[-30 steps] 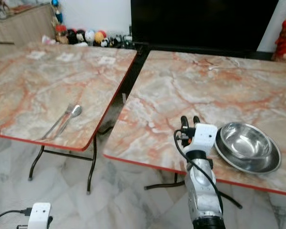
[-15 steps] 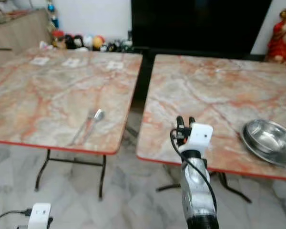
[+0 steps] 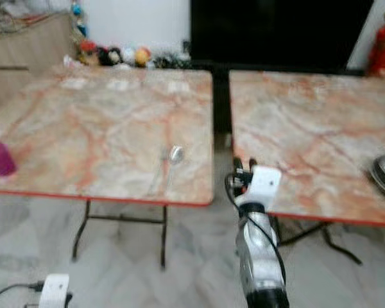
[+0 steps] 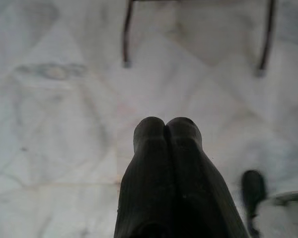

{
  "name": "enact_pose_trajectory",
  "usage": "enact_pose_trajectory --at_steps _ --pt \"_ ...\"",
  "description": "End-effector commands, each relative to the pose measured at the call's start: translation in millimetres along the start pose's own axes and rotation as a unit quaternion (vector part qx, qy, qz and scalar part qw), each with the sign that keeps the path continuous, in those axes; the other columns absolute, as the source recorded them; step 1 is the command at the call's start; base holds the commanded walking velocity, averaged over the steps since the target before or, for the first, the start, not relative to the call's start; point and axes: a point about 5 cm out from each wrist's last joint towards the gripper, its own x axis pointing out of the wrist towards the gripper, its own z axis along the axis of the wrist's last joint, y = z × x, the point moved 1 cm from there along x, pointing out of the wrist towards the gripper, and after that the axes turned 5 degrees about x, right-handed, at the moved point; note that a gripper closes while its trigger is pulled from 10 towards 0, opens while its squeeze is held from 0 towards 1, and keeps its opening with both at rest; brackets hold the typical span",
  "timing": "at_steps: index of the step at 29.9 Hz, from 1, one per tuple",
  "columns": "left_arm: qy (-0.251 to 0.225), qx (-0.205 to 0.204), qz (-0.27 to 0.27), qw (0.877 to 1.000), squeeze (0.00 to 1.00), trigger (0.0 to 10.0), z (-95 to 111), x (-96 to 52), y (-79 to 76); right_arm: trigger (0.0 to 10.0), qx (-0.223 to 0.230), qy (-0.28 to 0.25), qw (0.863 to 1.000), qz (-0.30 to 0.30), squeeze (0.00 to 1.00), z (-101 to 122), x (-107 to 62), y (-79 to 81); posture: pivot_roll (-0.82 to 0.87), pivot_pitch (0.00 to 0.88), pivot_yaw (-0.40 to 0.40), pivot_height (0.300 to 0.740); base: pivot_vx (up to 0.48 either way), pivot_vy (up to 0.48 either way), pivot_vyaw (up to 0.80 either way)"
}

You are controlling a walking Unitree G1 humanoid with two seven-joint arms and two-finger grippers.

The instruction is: Setting the table

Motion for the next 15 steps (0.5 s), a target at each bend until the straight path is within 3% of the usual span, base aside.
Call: enact_pose_trajectory --at_steps 1,11,15 --pt "0.007 -0.004 -0.006 1.000 0.00 10.0 -3.7 -1.4 -5.8 10.0 -0.005 0.006 1.000 -0.024 0.00 -2.6 -4.6 -14.6 0.00 0.000 0.009 0.740 0.000 0.480 0.00" --pt "0.004 -0.010 0.000 1.000 0.00 10.0 -1.9 -0.8 -4.5 10.0 -0.002 0.015 1.000 -0.022 0.00 -5.9 -5.0 -11.5 0.01 0.000 -0.002 0.740 0.000 0.473 0.00" --pt "0.003 -0.005 -0.003 1.000 0.00 10.0 -2.5 -1.2 -5.0 10.0 -0.002 0.015 1.000 -0.025 0.00 -5.6 -4.3 -12.8 0.02 0.000 -0.003 0.740 0.000 0.000 0.00"
